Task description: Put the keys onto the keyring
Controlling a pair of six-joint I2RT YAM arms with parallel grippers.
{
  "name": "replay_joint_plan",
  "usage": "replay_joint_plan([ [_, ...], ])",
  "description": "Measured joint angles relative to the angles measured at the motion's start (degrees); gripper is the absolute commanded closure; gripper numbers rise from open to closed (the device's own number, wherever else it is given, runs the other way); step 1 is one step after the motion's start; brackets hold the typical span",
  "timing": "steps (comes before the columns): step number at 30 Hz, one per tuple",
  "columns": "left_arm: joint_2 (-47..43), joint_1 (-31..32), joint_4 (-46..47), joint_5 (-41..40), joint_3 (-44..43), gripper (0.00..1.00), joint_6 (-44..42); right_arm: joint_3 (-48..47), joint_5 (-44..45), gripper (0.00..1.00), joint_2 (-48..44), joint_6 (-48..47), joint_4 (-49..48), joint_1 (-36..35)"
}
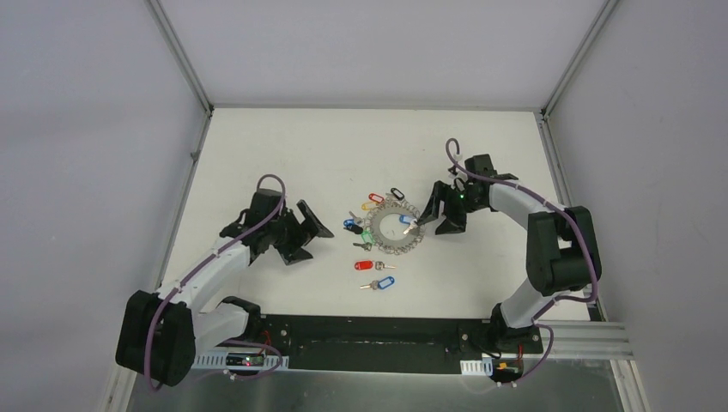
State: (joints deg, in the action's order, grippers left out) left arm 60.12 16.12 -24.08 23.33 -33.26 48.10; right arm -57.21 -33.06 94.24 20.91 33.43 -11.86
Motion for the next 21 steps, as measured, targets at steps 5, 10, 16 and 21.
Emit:
replay_joint_plan([
  [5, 4.6, 7.4, 7.5, 0.8, 4.0, 0.13, 5.9, 3.9, -3.0, 0.34, -0.5, 0.6, -1.3, 0.7],
  [10, 11.4, 14.0, 12.2, 0.7, 0.1, 0.17, 7.1, 7.0, -7.1, 0.43, -0.6, 3.1, -5.4, 0.8],
  [16, 16.7, 20.5, 14.9, -1.3, -6.7, 0.21, 7.5, 9.7, -9.4, 0.52, -0.4, 7.0, -9.3, 0.8],
  [21, 17.8, 24.5, 15.6, -3.1, -9.7, 0.21, 7.4, 10.1, -9.8, 0.57, 0.9, 8.6, -11.3, 0.8],
])
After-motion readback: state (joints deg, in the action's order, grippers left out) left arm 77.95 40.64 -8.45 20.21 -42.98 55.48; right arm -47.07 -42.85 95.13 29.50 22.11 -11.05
